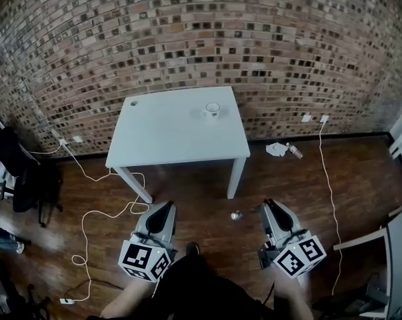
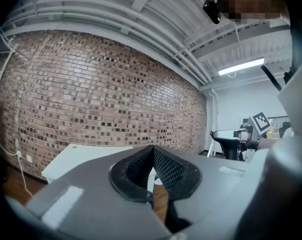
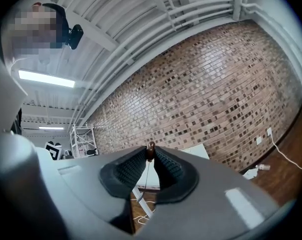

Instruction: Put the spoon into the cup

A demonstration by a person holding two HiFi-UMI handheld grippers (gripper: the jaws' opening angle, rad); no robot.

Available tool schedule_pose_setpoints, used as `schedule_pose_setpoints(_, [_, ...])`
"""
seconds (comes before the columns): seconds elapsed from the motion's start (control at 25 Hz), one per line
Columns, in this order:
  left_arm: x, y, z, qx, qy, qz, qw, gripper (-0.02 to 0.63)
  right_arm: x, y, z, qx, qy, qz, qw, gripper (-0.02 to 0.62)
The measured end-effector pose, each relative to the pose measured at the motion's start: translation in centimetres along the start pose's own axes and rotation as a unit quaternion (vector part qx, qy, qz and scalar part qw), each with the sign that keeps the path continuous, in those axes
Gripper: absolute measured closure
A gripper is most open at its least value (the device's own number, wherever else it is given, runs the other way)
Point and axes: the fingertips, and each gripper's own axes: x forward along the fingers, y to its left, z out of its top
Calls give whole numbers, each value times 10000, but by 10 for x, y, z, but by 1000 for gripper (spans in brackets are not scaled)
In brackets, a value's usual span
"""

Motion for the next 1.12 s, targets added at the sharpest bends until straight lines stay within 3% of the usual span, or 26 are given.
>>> schedule_pose_setpoints(0.4, [85, 46, -11, -299, 86, -39, 9995, 614, 83, -34, 4, -164, 218, 21, 9996, 538])
schedule_pose_setpoints(0.64, [134, 89, 0, -207, 68, -162, 9996, 614, 154, -39, 17, -396, 263, 269, 9985, 538])
schedule_pose_setpoints(1.12, [204, 180, -4, -595, -33, -20, 9982, 614, 272, -63, 18, -500, 556, 69, 9972, 538])
